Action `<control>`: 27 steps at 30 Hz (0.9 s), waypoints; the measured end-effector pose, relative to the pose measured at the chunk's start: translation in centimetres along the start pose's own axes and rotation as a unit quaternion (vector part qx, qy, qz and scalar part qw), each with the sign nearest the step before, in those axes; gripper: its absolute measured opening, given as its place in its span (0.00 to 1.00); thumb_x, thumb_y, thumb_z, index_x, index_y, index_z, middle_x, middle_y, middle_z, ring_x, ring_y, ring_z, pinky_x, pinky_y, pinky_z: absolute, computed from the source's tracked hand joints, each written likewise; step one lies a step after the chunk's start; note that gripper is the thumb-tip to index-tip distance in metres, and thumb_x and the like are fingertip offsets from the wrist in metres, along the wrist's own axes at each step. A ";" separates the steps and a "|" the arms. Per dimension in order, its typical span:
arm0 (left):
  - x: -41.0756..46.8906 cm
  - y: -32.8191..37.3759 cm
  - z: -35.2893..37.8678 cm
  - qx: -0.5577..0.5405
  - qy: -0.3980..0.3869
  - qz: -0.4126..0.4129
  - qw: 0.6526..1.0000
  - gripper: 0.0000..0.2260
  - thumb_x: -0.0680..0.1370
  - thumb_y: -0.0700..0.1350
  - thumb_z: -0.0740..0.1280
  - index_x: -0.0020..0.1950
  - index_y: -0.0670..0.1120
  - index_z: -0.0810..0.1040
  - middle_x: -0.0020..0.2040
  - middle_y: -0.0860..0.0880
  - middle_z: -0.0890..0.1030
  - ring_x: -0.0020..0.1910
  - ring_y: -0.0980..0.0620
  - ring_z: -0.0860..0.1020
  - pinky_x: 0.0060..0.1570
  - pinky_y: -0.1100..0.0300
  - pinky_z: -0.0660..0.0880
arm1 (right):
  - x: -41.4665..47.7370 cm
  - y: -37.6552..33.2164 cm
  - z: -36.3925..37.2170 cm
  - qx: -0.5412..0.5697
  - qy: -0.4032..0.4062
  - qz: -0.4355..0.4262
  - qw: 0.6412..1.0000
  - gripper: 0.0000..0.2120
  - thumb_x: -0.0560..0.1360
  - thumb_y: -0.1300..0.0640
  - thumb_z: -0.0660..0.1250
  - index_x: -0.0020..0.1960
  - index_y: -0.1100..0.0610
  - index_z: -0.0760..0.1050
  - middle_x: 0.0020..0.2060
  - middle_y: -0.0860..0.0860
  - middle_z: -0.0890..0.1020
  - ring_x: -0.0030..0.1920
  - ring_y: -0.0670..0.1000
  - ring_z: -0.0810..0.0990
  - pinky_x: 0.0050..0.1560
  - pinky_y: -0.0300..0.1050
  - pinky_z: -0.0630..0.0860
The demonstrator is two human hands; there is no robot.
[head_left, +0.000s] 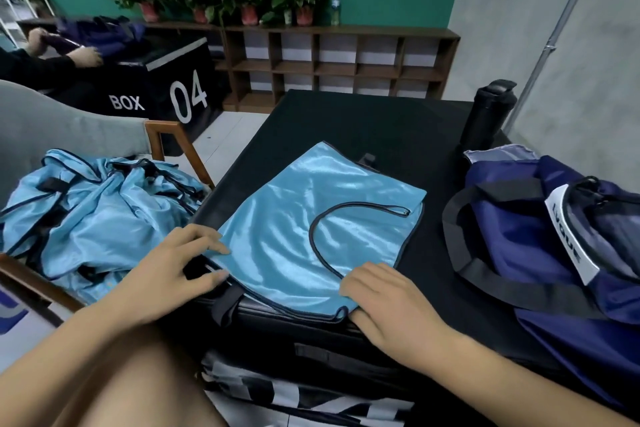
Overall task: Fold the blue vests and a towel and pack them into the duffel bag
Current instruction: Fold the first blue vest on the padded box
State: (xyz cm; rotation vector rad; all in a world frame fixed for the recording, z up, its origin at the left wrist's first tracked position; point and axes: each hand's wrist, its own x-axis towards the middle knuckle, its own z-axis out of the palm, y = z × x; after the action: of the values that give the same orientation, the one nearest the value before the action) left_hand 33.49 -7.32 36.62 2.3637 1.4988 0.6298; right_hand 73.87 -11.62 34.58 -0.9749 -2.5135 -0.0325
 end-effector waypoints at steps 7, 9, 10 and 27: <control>-3.4 1.6 0.8 0.028 0.026 0.090 0.995 0.15 0.77 0.63 0.73 0.60 0.59 0.85 0.65 0.60 0.74 0.63 0.52 0.77 0.66 0.57 0.72 | -2.4 2.2 -2.1 0.084 0.012 0.064 0.994 0.18 0.71 0.67 0.67 0.58 0.53 0.78 0.57 0.45 0.81 0.56 0.53 0.80 0.59 0.54 0.75; -3.7 2.5 1.3 0.068 0.045 0.124 0.989 0.13 0.76 0.60 0.74 0.57 0.57 0.86 0.63 0.59 0.75 0.62 0.50 0.77 0.62 0.50 0.73 | -3.4 2.7 -2.6 0.083 0.018 0.065 0.994 0.23 0.69 0.71 0.70 0.59 0.52 0.79 0.61 0.43 0.82 0.62 0.52 0.81 0.63 0.54 0.74; -3.9 3.0 1.6 0.080 0.048 0.136 0.986 0.12 0.76 0.59 0.75 0.56 0.56 0.86 0.63 0.58 0.76 0.62 0.49 0.77 0.60 0.48 0.73 | -3.8 2.8 -2.9 0.080 0.021 0.062 0.995 0.24 0.68 0.72 0.69 0.59 0.52 0.79 0.63 0.43 0.82 0.65 0.51 0.80 0.65 0.54 0.73; -2.9 10.4 1.3 -0.154 -0.006 0.051 0.987 0.10 0.72 0.34 0.73 0.48 0.48 0.83 0.45 0.49 0.84 0.41 0.51 0.83 0.44 0.59 0.76 | -8.9 2.3 -6.0 0.228 0.108 0.230 0.940 0.15 0.73 0.69 0.72 0.43 0.48 0.78 0.43 0.48 0.84 0.46 0.56 0.83 0.46 0.58 0.77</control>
State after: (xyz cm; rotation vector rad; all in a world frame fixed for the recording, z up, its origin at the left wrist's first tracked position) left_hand 41.21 -14.40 39.56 2.2090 1.1829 0.8051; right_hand 83.50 -16.63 36.09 -1.2432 -1.9142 0.5315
